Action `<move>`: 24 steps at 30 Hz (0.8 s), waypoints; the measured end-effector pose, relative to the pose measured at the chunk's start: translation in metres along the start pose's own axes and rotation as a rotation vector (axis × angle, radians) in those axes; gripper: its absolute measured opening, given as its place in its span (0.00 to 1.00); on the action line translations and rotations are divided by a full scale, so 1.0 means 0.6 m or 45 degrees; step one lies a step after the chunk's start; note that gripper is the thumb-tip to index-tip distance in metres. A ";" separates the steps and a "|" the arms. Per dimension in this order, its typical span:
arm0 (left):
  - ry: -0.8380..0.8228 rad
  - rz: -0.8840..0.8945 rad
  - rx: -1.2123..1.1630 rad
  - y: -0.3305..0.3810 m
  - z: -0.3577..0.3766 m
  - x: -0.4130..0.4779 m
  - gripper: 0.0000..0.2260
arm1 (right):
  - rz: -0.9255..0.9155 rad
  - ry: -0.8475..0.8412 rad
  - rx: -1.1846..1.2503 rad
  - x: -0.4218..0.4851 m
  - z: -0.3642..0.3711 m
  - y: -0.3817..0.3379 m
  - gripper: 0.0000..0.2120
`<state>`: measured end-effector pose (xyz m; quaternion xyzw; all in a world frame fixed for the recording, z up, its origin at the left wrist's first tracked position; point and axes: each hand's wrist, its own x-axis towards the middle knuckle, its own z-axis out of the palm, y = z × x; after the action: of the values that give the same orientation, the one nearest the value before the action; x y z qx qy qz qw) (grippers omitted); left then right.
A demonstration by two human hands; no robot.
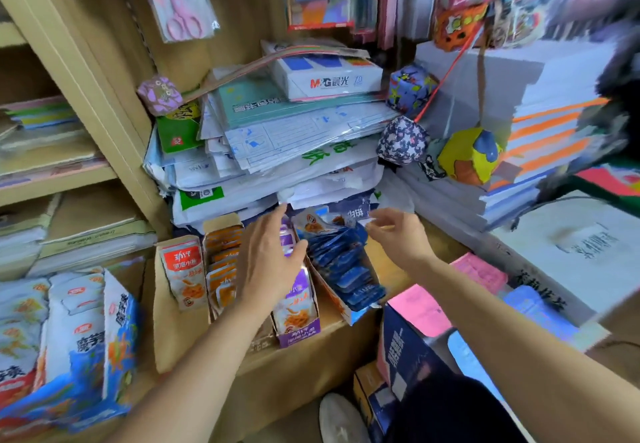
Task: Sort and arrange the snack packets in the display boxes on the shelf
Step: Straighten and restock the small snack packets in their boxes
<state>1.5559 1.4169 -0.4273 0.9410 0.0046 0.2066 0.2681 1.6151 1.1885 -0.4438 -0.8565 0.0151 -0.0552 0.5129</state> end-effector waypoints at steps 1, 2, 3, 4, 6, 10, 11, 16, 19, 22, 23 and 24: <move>-0.020 -0.028 -0.005 -0.004 0.005 0.011 0.31 | 0.000 0.012 0.025 0.004 0.009 -0.003 0.14; -0.040 -0.038 -0.014 -0.007 0.009 0.020 0.32 | 0.002 0.011 0.031 0.006 0.017 -0.004 0.14; -0.057 -0.035 -0.033 -0.011 0.012 0.028 0.32 | 0.004 -0.002 0.014 0.009 0.026 -0.002 0.14; -0.073 -0.015 -0.050 -0.013 0.015 0.036 0.32 | 0.013 -0.019 -0.018 0.011 0.033 0.003 0.14; -0.097 0.100 -0.064 -0.014 0.023 0.049 0.30 | 0.038 -0.026 -0.100 0.016 0.041 0.013 0.12; -0.234 0.267 -0.044 -0.003 0.041 0.066 0.21 | 0.020 0.047 -0.159 0.021 0.039 0.022 0.05; -0.219 0.254 -0.064 -0.002 0.044 0.070 0.17 | 0.008 0.088 -0.123 0.021 0.037 0.020 0.07; -0.003 0.167 -0.108 -0.010 0.042 0.096 0.12 | -0.042 0.289 0.105 0.032 0.032 0.007 0.09; -0.009 0.078 -0.290 -0.015 0.032 0.091 0.12 | -0.058 0.329 0.126 0.034 0.029 -0.001 0.06; -0.004 -0.062 -0.457 -0.021 0.024 0.084 0.12 | -0.070 0.367 0.166 0.033 0.024 -0.004 0.06; 0.010 -0.127 -0.554 -0.022 0.020 0.082 0.12 | -0.076 0.372 0.177 0.033 0.021 -0.005 0.05; 0.021 -0.197 -0.663 -0.025 0.016 0.082 0.12 | -0.075 0.369 0.193 0.033 0.018 -0.005 0.05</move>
<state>1.6058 1.4307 -0.4231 0.8355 0.0252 0.1873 0.5160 1.6360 1.1979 -0.4449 -0.7984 0.0595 -0.1942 0.5668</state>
